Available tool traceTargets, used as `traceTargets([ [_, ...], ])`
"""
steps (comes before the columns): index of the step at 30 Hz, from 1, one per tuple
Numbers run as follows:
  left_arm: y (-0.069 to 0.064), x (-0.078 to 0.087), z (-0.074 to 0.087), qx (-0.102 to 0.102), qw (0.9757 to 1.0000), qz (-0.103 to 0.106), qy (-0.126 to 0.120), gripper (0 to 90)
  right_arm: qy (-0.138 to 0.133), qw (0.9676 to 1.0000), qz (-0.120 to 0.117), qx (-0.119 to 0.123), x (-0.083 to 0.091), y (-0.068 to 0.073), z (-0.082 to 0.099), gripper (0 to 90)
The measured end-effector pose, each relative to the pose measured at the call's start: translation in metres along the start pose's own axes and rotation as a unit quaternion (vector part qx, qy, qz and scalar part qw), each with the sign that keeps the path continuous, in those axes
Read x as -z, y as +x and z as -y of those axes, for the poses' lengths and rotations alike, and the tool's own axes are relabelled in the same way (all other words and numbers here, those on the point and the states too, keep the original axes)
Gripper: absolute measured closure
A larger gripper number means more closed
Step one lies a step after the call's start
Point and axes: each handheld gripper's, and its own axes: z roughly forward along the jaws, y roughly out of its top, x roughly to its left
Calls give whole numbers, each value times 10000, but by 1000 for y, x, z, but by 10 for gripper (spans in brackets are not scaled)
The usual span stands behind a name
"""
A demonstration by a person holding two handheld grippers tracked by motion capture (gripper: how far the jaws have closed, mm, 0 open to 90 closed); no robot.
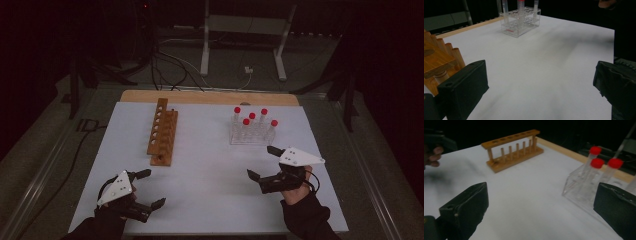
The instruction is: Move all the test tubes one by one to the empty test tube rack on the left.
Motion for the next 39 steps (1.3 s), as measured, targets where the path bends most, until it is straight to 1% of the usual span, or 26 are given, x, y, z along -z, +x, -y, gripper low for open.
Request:
traceTargets([
  [1,0,0,0,-1,10000,5,2,4,0,10000,0,0,0,0,0,0],
  [2,0,0,0,5,10000,10,1,4,-51,10000,75,6,0,-4,-4,0],
  [3,0,0,0,-1,10000,9,4,4,-51,10000,75,6,0,-4,-4,0],
  [4,0,0,0,-5,10000,8,2,4,-80,9998,165,17,0,-8,-7,0],
  [6,0,0,0,6,10000,5,-7,4,-96,9998,181,8,0,-9,-9,0],
  [7,0,0,0,6,10000,2,-7,4,-130,9995,302,21,0,-13,-11,0],
  [9,1,0,0,14,10000,4,-12,4,-128,9994,331,10,0,-15,-13,0],
  [12,0,0,0,16,10000,9,-13,4,-147,9988,469,-12,-1,-22,-16,0],
  [13,0,0,0,8,10000,8,-8,4,-145,9983,563,-9,-1,-26,-17,0],
  [14,0,0,0,7,10000,7,-8,4,-145,9983,563,-9,-1,-26,-17,0],
  [15,0,0,0,11,10000,9,-10,4,-151,9975,686,-50,-2,-31,-19,0],
  [18,1,1,0,16,10000,5,-13,4,-186,9958,896,-48,-4,-38,-21,0],
  [19,1,1,0,16,10000,8,-10,4,-186,9958,896,-48,-4,-38,-21,0],
  [21,0,1,0,9,10000,9,-10,4,-190,9946,1016,-61,-5,-44,-21,0],
  [22,0,1,0,11,10000,11,-9,4,-159,9935,1118,-111,-7,-49,-21,0],
  [25,1,1,0,16,10000,12,-14,4,-131,9913,1296,-177,-10,-57,-19,0],
  [26,1,1,0,16,10000,13,-14,4,-131,9913,1296,-177,-10,-57,-19,0],
  [27,1,0,0,19,10000,14,-16,4,-127,9901,1384,-197,-11,-60,-18,0],
  [28,1,0,0,21,10000,16,-20,4,-83,9878,1529,-270,-15,-66,-16,0],
  [30,1,0,0,19,10000,20,-17,4,-65,9873,1564,-282,-16,-69,-15,0],
  [31,1,0,0,19,10000,19,-16,4,21,9853,1673,-336,-20,-74,-12,0],
  [32,1,0,0,22,10000,17,-20,4,21,9853,1673,-336,-20,-74,-12,0],
  [34,1,0,0,25,10000,18,-24,4,86,9836,1756,-402,-25,-79,-9,0],
  [36,1,0,0,27,10000,15,-22,4,184,9827,1789,-447,-28,-83,-6,0],
  [37,1,0,0,28,10000,18,-15,4,200,9820,1820,-474,-30,-84,-5,20],
  [39,0,0,0,22,10000,19,-6,4,251,9807,1863,-537,-33,-88,-3,24],
])
